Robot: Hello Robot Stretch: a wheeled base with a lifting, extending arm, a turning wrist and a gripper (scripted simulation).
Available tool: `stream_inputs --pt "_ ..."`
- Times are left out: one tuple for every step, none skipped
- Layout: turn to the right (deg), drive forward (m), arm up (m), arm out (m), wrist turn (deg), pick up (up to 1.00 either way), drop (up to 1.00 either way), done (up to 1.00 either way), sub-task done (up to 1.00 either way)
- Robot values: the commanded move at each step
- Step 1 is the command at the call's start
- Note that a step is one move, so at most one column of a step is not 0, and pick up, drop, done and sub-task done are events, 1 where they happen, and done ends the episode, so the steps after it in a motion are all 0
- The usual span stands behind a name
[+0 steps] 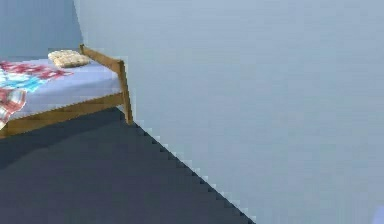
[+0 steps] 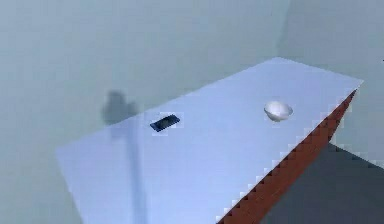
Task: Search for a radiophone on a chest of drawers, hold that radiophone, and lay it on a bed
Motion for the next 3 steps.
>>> stream_inputs --pt "0.0 0.2 0.0 0.0 0.0 0.0 0.0 0.0 0.0" --pt "45.0 0.0 0.0 0.0 0.0 0.0 0.0 0.0 0.0" --pt "0.0 0.4 0.0 0.0 0.0 0.0 0.0 0.0 0.0"
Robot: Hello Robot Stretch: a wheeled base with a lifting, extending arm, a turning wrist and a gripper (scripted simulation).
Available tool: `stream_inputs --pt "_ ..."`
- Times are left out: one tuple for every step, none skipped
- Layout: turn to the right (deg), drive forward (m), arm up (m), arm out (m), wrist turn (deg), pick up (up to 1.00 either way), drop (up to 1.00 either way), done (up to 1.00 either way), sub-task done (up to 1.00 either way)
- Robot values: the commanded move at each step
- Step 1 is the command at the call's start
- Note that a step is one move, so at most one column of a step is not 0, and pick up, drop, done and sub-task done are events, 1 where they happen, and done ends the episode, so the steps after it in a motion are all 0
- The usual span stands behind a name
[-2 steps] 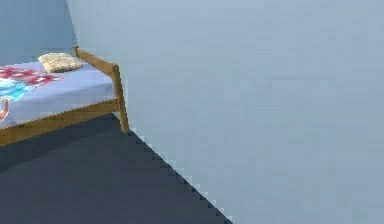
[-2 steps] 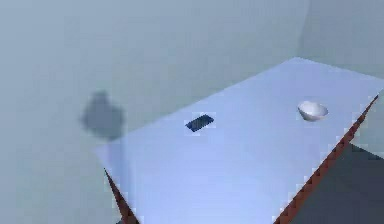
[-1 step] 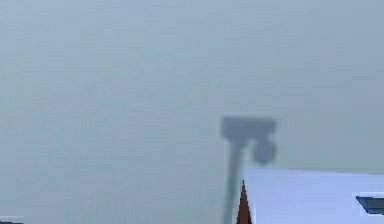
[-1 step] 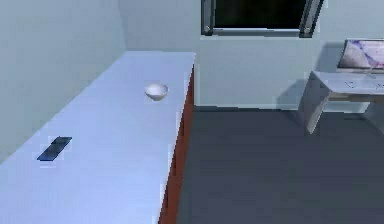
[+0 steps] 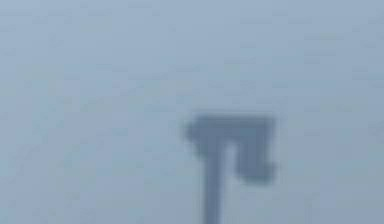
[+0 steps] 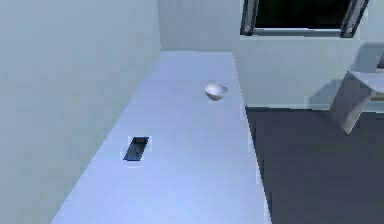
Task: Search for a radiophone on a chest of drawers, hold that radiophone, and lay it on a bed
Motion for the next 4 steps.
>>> stream_inputs --pt "-12.0 0.0 0.0 0.0 0.0 0.0 0.0 0.0 0.0" --pt "0.0 0.0 0.5 0.0 0.0 0.0 0.0 0.0 0.0" --pt "0.0 0.0 0.32 0.0 0.0 0.0 0.0 0.0 0.0" --pt "0.0 0.0 0.0 0.38 0.0 0.0 0.0 0.0 0.0"
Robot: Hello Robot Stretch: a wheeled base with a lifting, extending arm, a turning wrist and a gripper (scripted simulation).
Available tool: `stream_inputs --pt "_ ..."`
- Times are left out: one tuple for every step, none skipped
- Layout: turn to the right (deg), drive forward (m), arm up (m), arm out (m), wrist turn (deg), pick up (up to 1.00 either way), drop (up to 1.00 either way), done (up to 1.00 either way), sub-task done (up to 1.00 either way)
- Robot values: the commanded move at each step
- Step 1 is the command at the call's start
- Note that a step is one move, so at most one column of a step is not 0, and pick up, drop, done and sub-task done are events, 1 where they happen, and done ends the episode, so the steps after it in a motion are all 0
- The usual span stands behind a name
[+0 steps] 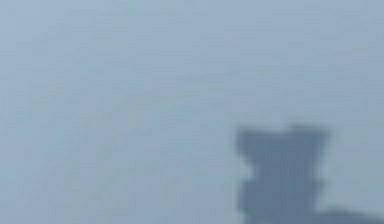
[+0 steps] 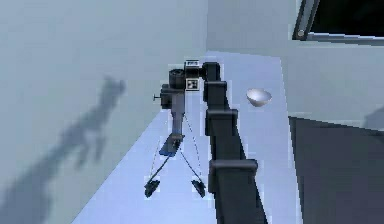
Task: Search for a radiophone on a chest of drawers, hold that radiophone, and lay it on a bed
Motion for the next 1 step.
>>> stream_inputs --pt "0.0 0.0 0.0 0.0 45.0 0.0 0.0 0.0 0.0"
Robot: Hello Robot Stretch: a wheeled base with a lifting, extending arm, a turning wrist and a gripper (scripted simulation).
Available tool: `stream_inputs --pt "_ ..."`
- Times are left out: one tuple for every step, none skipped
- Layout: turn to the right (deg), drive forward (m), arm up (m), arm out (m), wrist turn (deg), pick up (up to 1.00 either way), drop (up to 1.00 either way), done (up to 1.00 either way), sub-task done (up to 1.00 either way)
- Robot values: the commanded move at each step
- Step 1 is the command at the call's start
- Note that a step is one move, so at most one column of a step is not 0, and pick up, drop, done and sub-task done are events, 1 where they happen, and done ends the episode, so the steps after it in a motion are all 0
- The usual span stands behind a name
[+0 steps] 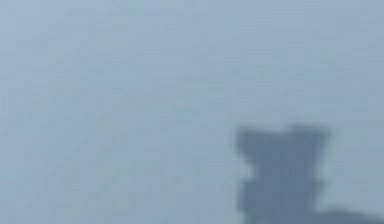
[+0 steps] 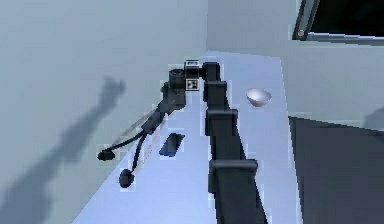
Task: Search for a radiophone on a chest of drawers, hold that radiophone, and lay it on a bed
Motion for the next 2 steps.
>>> stream_inputs --pt "0.0 0.0 0.0 0.02 0.0 0.0 0.0 0.0 0.0" --pt "0.0 0.0 0.0 0.0 45.0 0.0 0.0 0.0 0.0"
